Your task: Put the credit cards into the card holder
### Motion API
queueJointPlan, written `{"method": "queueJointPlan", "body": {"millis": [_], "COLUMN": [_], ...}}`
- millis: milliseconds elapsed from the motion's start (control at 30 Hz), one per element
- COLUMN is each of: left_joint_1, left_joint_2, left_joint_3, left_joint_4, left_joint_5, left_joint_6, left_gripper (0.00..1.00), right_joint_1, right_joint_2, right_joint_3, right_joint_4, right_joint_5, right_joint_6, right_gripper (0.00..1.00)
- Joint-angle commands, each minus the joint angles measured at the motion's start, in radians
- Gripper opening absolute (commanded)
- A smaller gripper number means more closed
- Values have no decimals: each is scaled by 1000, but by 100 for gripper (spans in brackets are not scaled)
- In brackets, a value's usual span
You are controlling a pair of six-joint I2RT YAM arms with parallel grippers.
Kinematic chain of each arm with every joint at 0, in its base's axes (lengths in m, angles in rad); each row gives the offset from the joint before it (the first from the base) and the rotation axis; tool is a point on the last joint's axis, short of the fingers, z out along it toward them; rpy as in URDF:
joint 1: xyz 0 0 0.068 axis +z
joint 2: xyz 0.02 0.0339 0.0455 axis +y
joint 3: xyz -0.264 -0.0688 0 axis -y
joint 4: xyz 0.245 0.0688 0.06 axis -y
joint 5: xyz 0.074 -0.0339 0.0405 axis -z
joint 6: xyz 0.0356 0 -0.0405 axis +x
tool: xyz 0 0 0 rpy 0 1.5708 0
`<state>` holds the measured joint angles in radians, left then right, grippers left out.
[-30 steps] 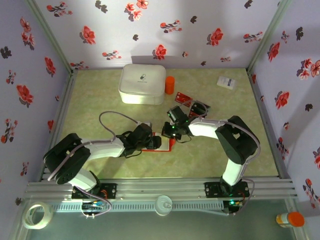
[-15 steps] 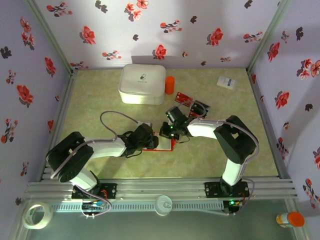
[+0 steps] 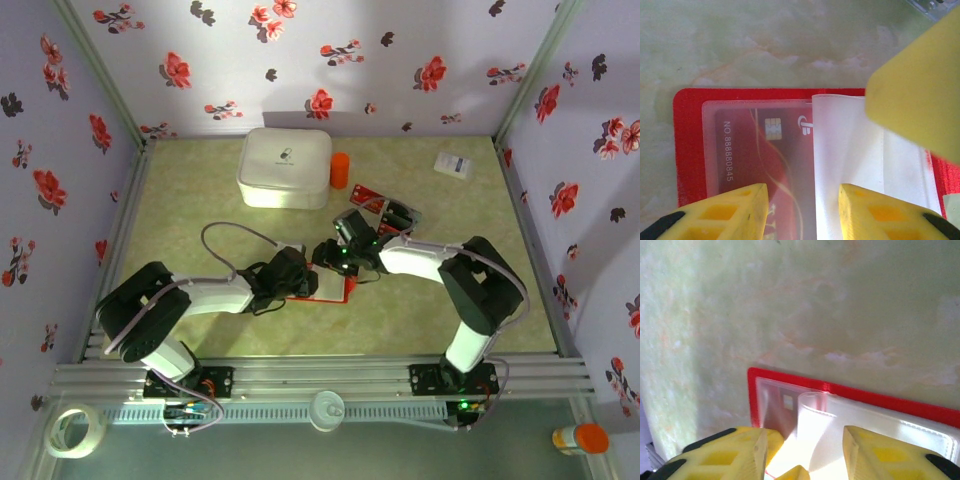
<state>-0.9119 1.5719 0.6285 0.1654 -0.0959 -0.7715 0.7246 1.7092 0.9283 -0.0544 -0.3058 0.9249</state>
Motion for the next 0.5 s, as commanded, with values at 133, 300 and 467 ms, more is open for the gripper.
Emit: {"method": "queueJointPlan", "body": {"millis": [133, 300, 467], "left_joint_1": [-8, -8, -8], "left_joint_2": [42, 40, 33], "left_joint_3": [-35, -41, -44], "left_joint_4": [-40, -38, -38], "left_joint_5": [27, 27, 27], "left_joint_6": [4, 4, 3], "left_gripper": [40, 40, 40], "right_joint_1": [1, 2, 2], "right_joint_2": [-22, -9, 16], "right_joint_3": [-45, -60, -49], "right_joint_4": [-8, 19, 56], "right_joint_5": [43, 42, -1], "right_joint_6": [22, 37, 43], "right_gripper": [51, 55, 53]}}
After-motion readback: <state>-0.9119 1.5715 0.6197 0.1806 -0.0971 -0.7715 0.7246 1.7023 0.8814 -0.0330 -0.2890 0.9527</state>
